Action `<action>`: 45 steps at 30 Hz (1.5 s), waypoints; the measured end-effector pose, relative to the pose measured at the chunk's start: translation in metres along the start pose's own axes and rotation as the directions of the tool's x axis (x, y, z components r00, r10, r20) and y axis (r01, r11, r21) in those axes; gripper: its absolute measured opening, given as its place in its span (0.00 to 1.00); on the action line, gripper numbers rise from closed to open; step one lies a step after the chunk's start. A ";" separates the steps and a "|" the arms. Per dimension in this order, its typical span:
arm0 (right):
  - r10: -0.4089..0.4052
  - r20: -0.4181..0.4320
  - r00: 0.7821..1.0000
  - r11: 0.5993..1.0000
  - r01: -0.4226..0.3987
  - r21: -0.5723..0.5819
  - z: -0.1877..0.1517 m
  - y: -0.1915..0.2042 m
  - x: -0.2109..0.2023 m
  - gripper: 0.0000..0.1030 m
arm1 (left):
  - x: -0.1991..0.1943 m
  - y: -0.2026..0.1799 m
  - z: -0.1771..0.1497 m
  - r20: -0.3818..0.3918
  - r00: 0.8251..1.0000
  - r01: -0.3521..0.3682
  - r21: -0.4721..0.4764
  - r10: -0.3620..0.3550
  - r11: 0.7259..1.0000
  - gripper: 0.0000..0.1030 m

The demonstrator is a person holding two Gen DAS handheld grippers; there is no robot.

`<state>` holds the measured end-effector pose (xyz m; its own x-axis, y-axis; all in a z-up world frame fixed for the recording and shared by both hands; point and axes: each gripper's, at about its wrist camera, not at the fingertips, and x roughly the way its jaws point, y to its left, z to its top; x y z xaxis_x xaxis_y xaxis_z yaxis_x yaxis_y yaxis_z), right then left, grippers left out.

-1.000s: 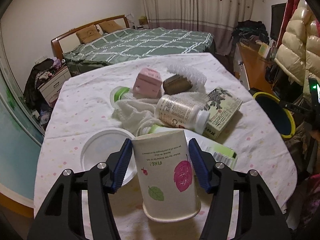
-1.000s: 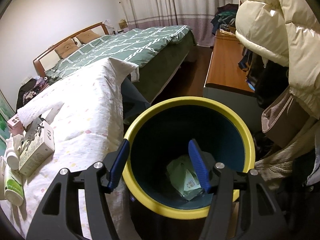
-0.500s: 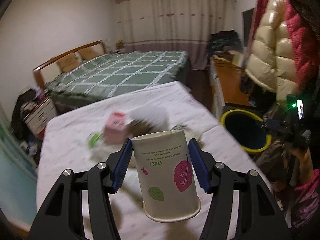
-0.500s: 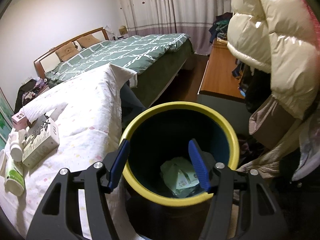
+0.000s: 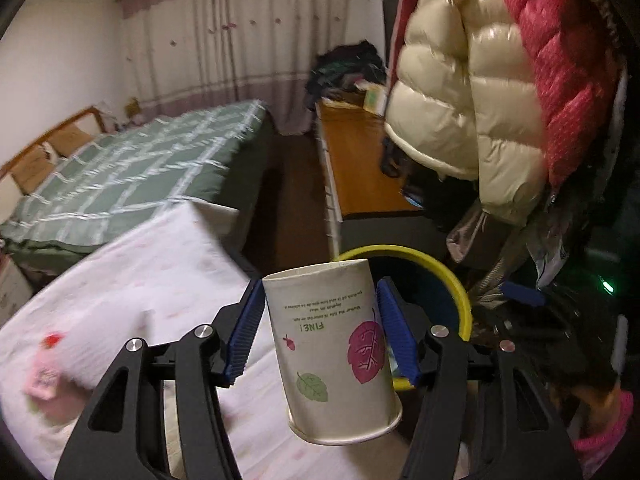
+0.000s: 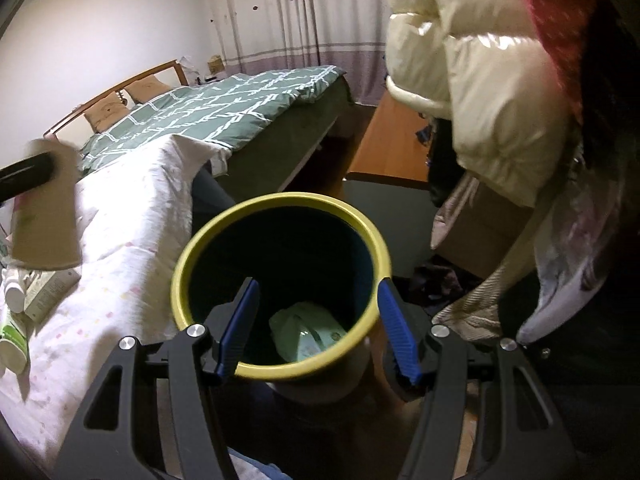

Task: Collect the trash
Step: 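Carry the white paper cup to the yellow bin with the left tool, then release the paper cup into the bin and return the left tool to the table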

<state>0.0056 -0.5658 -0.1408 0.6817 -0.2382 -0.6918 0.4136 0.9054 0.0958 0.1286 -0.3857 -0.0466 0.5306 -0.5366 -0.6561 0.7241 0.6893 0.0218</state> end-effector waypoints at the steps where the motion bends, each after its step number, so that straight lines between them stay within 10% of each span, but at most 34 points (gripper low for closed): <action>1: -0.003 -0.001 1.000 1.000 0.003 0.003 -0.001 -0.002 0.001 0.57 | 0.017 -0.008 0.004 -0.018 1.000 -0.003 0.006 0.003 1.000 0.56; 16: -0.019 -0.028 0.999 0.998 0.021 0.051 -0.013 -0.034 0.002 0.60 | 0.114 -0.056 0.012 -0.099 0.995 -0.020 0.047 0.025 0.999 0.65; 28: 0.051 -0.055 0.997 0.999 -0.051 0.008 -0.020 0.001 0.006 0.61 | -0.052 0.011 -0.028 0.057 0.992 -0.114 -0.051 0.117 0.992 0.88; 34: 0.145 -0.069 0.987 0.985 -0.151 -0.081 -0.016 0.059 0.008 0.61 | -0.136 0.079 -0.085 0.063 0.956 -0.271 -0.188 0.287 0.944 0.90; 45: 0.354 -0.124 0.927 0.886 -0.374 -0.272 -0.001 0.203 0.002 0.62 | -0.247 0.175 -0.176 0.006 0.838 -0.504 -0.375 0.545 0.778 0.91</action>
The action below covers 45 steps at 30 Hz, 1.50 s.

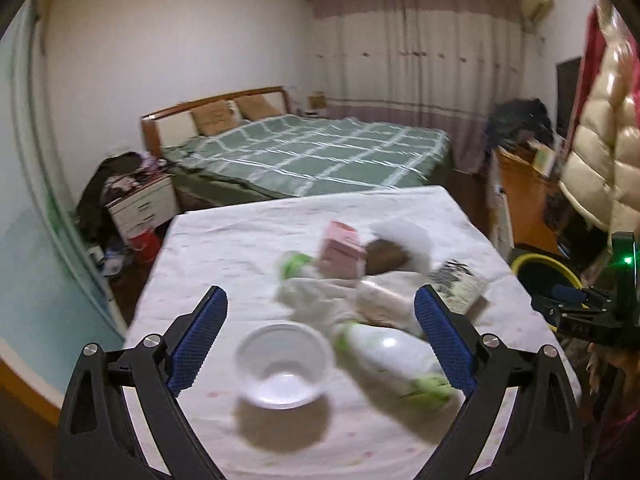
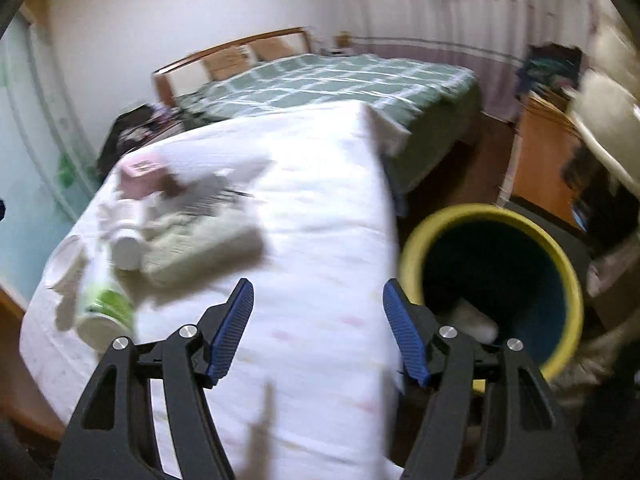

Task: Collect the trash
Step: 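Release the paper cup into the bin and return the left tool to the table, then grasp the green-labelled plastic bottle with the right tool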

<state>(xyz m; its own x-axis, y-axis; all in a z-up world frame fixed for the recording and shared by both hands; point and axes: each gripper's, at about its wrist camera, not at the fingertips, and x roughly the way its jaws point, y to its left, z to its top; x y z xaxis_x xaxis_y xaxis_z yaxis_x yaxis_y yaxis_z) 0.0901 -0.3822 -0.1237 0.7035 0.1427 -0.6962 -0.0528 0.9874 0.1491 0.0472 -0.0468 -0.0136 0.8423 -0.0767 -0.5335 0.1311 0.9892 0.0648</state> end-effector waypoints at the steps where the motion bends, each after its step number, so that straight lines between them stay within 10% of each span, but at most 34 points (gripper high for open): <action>1: 0.023 -0.002 1.000 1.000 -0.023 -0.018 0.004 0.012 0.003 0.62 | -0.002 0.005 -0.001 0.006 1.000 -0.007 -0.005 0.007 1.000 0.91; 16: 0.325 -0.105 0.940 0.918 -0.341 -0.204 -0.010 0.131 0.000 0.63 | 0.001 0.022 -0.007 0.015 0.999 -0.035 -0.034 0.035 0.999 0.92; 32: 0.307 -0.216 0.927 0.904 -0.355 -0.238 -0.029 0.155 0.053 0.52 | 0.013 0.008 -0.016 -0.026 1.000 0.009 -0.020 -0.010 1.000 0.93; 45: 0.378 -0.029 0.925 0.892 -0.373 -0.254 0.004 0.131 -0.031 0.48 | 0.010 0.015 -0.016 -0.014 1.000 0.004 -0.046 -0.004 0.999 0.93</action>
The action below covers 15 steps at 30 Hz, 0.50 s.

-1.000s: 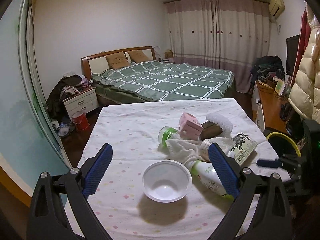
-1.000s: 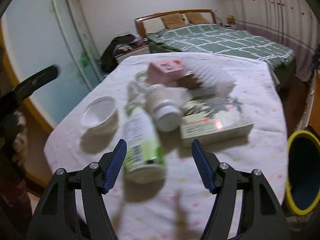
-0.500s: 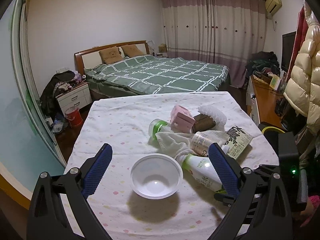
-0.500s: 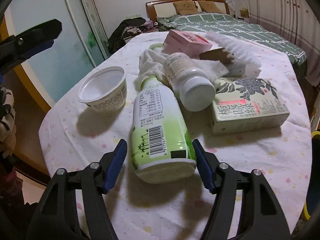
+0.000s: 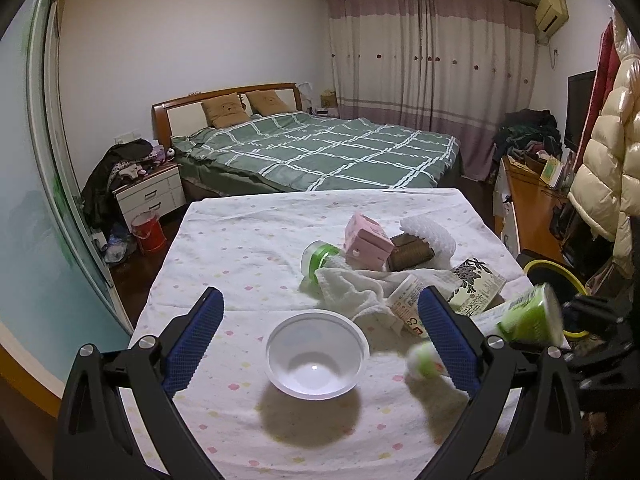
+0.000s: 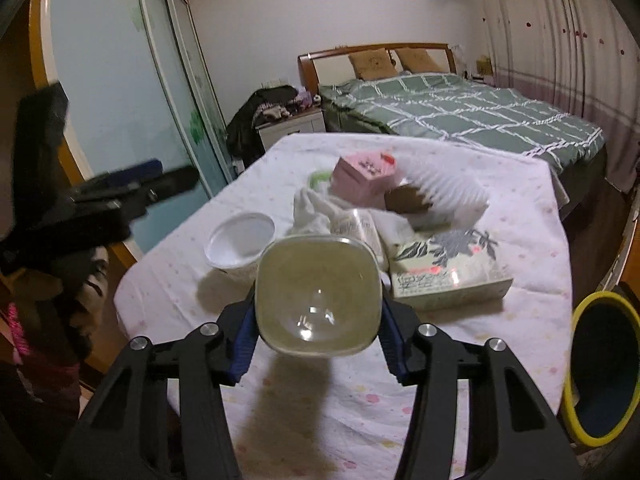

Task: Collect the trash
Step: 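Grasp the green-labelled plastic bottle with the right tool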

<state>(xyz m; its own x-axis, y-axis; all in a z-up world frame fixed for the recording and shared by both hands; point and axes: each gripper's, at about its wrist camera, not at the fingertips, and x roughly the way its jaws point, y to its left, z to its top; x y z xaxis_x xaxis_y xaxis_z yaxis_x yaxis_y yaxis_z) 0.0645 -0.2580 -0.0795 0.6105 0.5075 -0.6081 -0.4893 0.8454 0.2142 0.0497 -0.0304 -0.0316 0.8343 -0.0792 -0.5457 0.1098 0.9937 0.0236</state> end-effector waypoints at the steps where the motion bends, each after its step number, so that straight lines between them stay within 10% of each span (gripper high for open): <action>1: 0.002 0.004 1.000 1.000 -0.002 0.002 0.002 0.000 -0.002 0.48 | 0.000 0.000 -0.001 -0.002 1.000 0.000 0.000 0.000 1.000 0.94; 15: 0.007 0.044 0.999 0.999 -0.010 0.054 0.002 -0.009 -0.029 0.48 | 0.003 -0.009 -0.004 -0.015 1.000 0.012 0.021 -0.012 1.000 0.94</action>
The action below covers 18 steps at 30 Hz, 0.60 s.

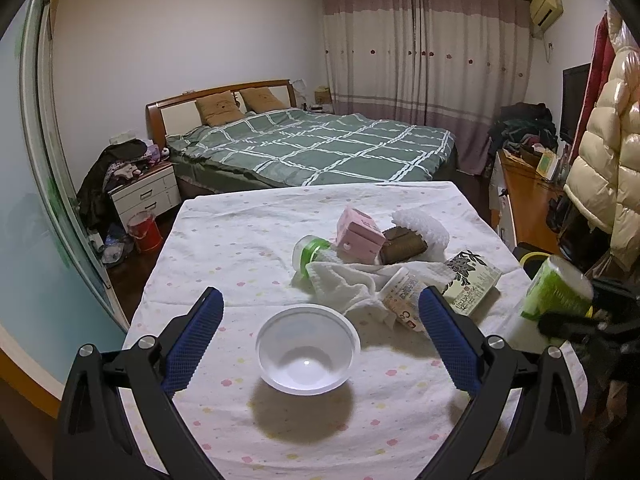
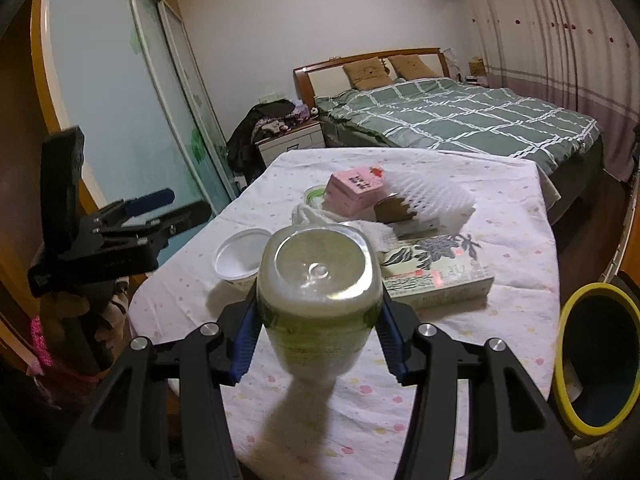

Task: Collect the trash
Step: 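Carry the bottle to the yellow bin and open the right tool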

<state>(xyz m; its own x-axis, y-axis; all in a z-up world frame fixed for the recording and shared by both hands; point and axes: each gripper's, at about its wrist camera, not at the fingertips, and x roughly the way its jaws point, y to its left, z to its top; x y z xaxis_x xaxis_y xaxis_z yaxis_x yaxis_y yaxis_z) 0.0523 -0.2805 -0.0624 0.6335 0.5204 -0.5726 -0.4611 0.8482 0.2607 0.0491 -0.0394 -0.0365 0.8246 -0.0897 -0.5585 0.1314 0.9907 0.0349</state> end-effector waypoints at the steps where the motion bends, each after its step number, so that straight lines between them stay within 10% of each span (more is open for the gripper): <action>1: -0.002 0.005 1.000 1.000 0.002 0.005 0.000 -0.002 -0.003 0.48 | 0.001 -0.001 0.000 -0.004 1.000 0.000 0.003 0.000 1.000 0.94; 13: -0.111 0.110 0.988 0.991 0.101 0.090 0.012 -0.043 -0.053 0.48 | 0.009 -0.012 -0.001 -0.026 1.000 0.011 0.021 -0.010 1.000 0.94; 18: -0.363 0.174 0.915 0.926 0.335 0.173 0.014 -0.094 -0.092 0.48 | 0.013 -0.016 0.000 -0.034 0.999 0.013 0.027 -0.012 1.000 0.94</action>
<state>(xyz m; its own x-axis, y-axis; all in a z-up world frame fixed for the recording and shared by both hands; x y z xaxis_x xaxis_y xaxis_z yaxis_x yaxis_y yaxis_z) 0.0465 -0.4067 -0.0237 0.8554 0.1854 -0.4836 -0.1074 0.9769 0.1845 0.0579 -0.0560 -0.0445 0.8038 -0.0983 -0.5867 0.1569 0.9864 0.0497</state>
